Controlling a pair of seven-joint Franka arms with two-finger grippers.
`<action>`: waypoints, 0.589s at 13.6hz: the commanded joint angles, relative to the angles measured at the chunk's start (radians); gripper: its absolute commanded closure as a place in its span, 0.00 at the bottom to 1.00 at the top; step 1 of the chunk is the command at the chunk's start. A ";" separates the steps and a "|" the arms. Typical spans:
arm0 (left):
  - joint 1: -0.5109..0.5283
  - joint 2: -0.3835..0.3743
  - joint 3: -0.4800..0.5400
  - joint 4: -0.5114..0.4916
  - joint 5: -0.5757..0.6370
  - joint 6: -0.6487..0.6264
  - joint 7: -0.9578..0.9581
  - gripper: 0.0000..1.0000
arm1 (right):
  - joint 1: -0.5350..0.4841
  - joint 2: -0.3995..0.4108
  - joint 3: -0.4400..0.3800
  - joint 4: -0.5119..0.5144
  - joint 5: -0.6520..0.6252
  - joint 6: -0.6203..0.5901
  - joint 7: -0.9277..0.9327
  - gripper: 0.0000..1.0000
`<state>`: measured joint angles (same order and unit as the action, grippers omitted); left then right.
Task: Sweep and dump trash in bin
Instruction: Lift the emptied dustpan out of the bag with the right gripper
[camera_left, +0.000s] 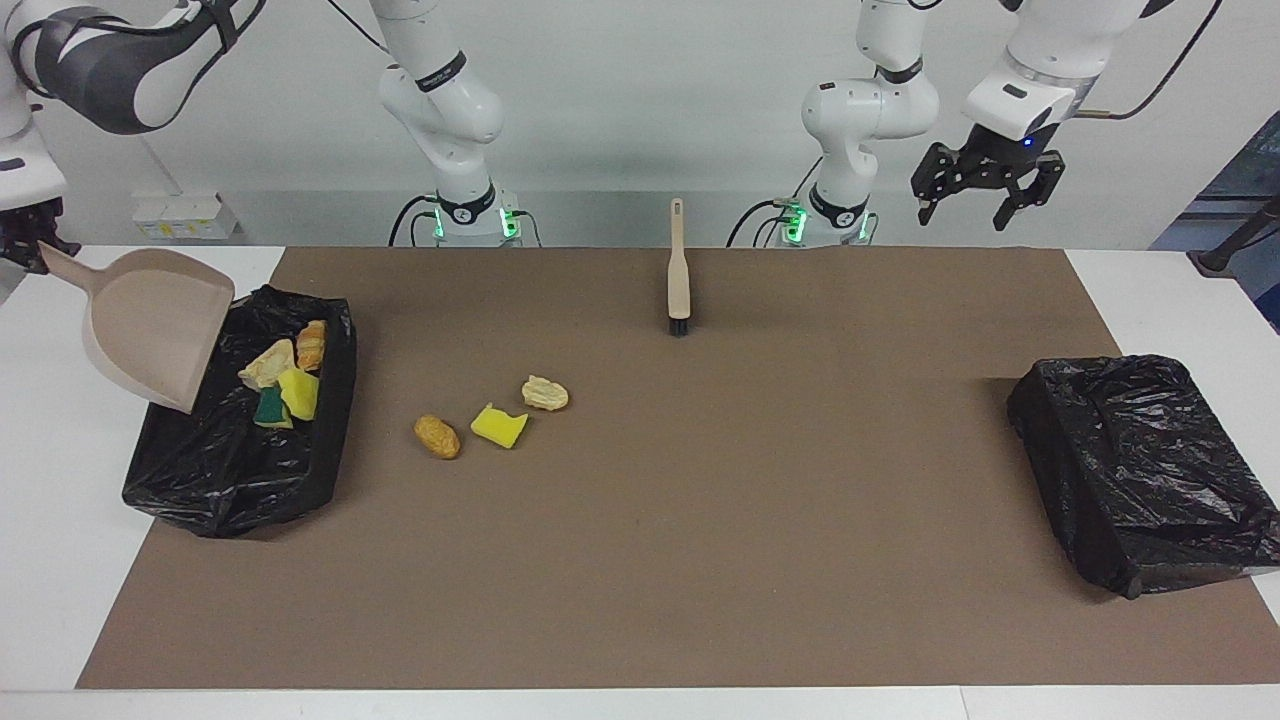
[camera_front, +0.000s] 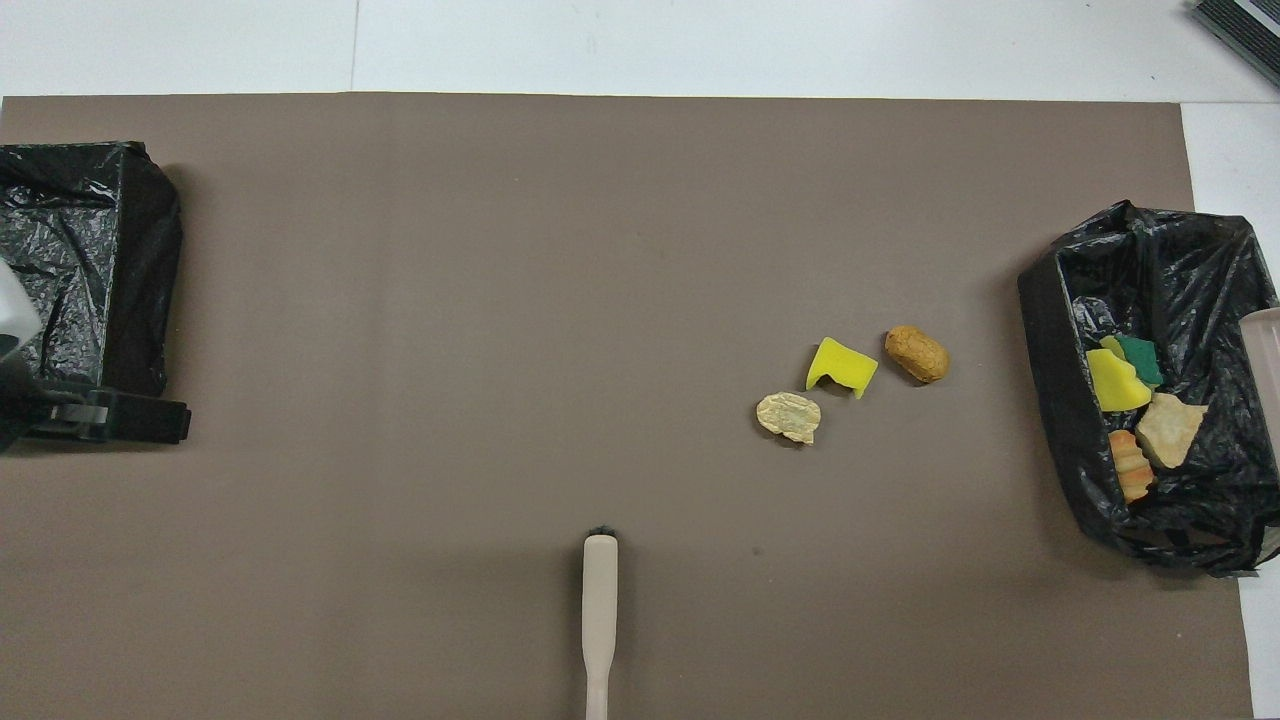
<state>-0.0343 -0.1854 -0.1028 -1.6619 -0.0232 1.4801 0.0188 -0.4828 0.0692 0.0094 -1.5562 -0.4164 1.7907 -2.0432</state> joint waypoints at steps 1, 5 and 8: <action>0.007 0.108 0.017 0.154 0.012 -0.092 0.018 0.00 | -0.016 -0.035 0.006 0.005 -0.009 -0.017 -0.040 1.00; 0.022 0.139 0.017 0.202 0.014 -0.087 0.020 0.00 | -0.008 -0.054 0.055 -0.001 0.195 -0.034 -0.058 1.00; 0.022 0.118 0.009 0.186 0.017 -0.086 0.018 0.00 | 0.084 -0.054 0.072 -0.016 0.255 -0.039 0.129 1.00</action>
<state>-0.0306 -0.0622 -0.0790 -1.4953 -0.0231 1.4281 0.0244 -0.4457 0.0301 0.0735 -1.5543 -0.1882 1.7672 -2.0179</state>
